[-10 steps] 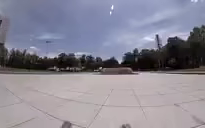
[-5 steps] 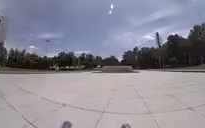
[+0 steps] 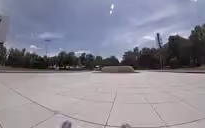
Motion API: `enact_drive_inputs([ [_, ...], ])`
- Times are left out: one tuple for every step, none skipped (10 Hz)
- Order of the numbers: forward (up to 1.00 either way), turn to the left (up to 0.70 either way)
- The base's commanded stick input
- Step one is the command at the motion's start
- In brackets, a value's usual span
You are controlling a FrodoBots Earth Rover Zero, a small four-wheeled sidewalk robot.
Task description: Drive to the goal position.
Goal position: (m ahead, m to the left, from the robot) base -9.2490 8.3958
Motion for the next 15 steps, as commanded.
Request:
enact_drive_inputs([
  [0.70, 0.00],
  [0.70, 0.00],
  [0.70, 0.00],
  [0.70, 0.00],
  [0.70, 0.00],
  [0.70, 0.00],
  [0.70, 0.00],
  [0.70, 0.00],
  [0.70, 0.00],
  [0.70, 0.00],
  [0.70, 0.00],
  [0.70, 0.00],
  [0.70, 0.00],
  [0.70, 0.00],
  [0.70, 0.00],
])
